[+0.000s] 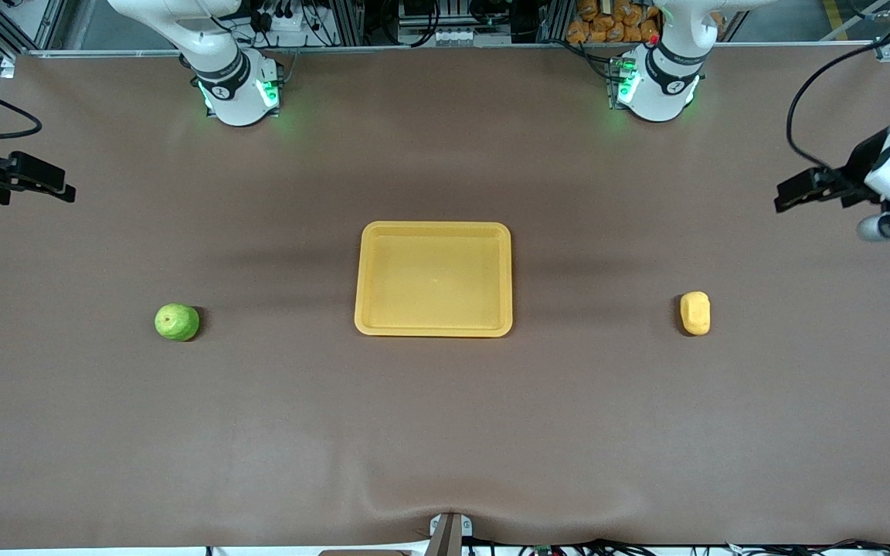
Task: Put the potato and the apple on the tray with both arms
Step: 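Reach the left gripper toward the yellow potato, then lower the left gripper over the potato and close on it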
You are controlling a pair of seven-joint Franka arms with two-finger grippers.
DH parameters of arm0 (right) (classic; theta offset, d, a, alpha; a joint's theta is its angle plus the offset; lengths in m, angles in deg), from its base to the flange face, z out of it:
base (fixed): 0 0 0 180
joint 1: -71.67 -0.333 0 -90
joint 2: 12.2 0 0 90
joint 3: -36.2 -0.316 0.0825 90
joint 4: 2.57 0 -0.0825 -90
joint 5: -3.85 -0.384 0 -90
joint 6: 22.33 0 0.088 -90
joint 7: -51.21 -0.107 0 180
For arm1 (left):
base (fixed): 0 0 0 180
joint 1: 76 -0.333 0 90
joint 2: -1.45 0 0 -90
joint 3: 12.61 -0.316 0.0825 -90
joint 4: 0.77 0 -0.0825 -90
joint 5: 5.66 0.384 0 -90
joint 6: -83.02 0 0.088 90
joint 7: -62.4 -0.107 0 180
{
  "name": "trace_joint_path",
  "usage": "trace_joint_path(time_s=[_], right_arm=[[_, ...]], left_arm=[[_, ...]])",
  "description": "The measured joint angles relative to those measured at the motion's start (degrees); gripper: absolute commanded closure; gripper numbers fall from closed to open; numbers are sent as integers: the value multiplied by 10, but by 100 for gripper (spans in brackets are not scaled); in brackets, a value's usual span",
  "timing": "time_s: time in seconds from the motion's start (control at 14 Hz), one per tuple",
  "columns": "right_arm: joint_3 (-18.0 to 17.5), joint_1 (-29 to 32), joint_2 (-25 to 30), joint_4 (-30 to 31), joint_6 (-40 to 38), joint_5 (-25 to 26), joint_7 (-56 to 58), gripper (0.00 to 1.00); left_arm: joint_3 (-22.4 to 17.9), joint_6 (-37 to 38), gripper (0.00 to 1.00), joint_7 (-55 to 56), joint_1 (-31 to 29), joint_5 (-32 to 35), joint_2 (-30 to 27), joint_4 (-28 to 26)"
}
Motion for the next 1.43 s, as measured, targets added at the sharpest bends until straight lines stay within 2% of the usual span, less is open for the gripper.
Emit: trace_joint_path(time_s=[0.36,0.64,0.86,1.21,1.43], right_arm=[[2,29,-24,0,44,0,0,0],[3,57,-42,0,100,0,0,0],[4,62,-59,0,137,0,0,0],[5,80,-72,-1,170,0,0,0],[5,81,-76,-1,175,0,0,0]], left_arm=[[0,-147,0,-1,-1,19,13,-95],[0,-225,0,-1,0,53,57,-126],[0,-291,0,-1,-1,55,74,-162],[0,-383,0,-1,-1,55,82,-230],[0,-402,0,-1,-1,55,100,-243]])
